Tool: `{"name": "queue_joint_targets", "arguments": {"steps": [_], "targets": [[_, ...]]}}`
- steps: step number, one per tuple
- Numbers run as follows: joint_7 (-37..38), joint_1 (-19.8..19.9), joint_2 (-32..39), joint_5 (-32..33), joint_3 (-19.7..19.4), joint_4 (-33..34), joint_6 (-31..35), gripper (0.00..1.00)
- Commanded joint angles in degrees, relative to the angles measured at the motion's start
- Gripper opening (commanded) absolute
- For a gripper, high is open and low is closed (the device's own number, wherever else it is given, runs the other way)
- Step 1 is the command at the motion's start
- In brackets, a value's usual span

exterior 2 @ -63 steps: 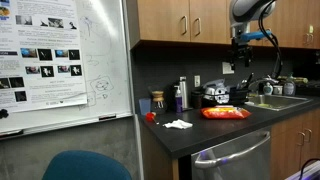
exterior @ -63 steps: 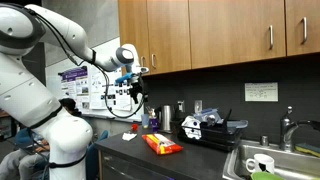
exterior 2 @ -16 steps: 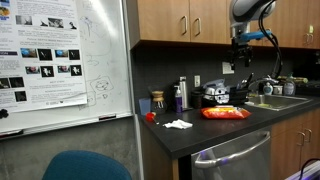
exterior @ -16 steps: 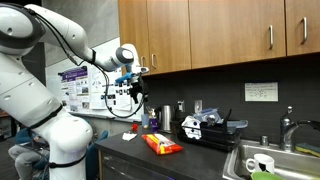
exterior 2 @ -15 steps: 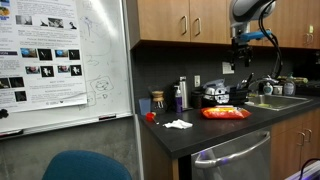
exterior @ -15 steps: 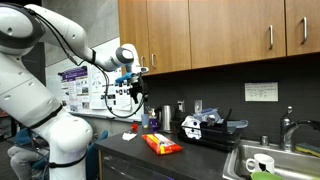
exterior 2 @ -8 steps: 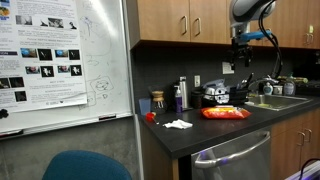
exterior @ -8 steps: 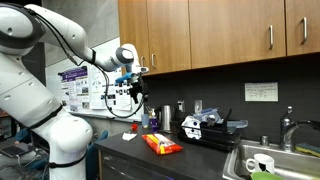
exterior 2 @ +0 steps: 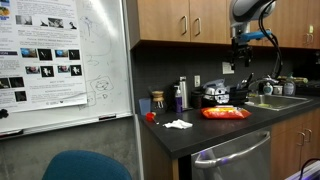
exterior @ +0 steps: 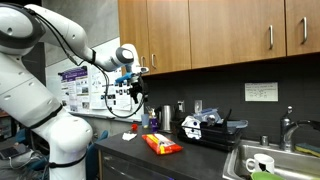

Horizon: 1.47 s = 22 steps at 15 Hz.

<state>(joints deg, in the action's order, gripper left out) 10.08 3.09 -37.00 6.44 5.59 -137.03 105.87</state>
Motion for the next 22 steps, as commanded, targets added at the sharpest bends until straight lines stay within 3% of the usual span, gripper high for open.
{"name": "queue_joint_targets", "arguments": {"steps": [1, 19, 22], "targets": [[0.29, -0.62, 0.08, 0.31, -0.46, 0.10, -0.13, 1.00], [0.29, -0.62, 0.08, 0.31, -0.46, 0.11, -0.13, 1.00], [-3.70, -2.57, 0.08, 0.65, -0.42, -1.04, 0.46, 1.00]]}}
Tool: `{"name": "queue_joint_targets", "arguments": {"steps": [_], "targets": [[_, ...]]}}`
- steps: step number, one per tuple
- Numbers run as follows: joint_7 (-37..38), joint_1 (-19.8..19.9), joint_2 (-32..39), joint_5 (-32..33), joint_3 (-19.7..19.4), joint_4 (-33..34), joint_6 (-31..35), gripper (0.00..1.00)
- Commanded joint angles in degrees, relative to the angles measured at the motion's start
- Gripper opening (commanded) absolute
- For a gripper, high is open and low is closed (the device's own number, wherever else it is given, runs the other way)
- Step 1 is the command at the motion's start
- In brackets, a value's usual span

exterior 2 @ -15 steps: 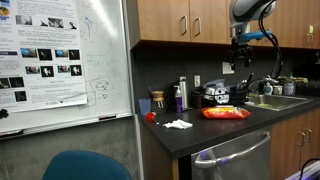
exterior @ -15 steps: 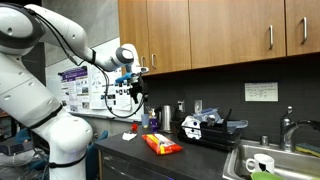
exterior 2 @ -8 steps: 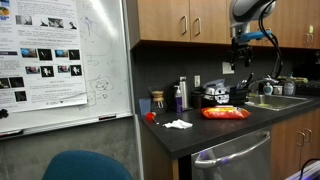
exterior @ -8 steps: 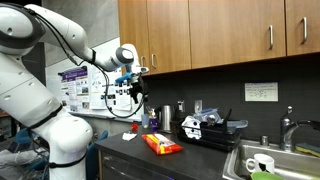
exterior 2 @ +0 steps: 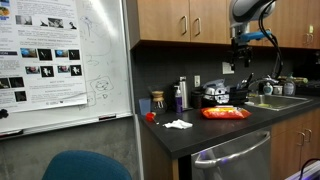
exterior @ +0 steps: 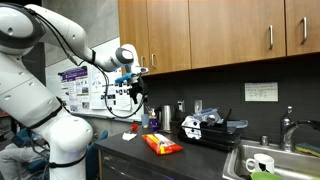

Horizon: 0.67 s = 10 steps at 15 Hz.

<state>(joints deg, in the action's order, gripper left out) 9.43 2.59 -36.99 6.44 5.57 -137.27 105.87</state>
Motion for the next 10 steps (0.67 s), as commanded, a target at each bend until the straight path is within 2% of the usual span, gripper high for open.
{"name": "queue_joint_targets", "arguments": {"steps": [1, 5, 10], "targets": [[-5.13, -2.82, 0.03, 1.32, -0.44, -1.67, 1.15, 1.00], [-9.23, -4.42, 0.02, 3.49, -0.87, -5.06, 6.23, 1.00], [-16.78, -5.67, 1.37, 7.88, -1.55, -10.42, 16.09, 1.00]]}}
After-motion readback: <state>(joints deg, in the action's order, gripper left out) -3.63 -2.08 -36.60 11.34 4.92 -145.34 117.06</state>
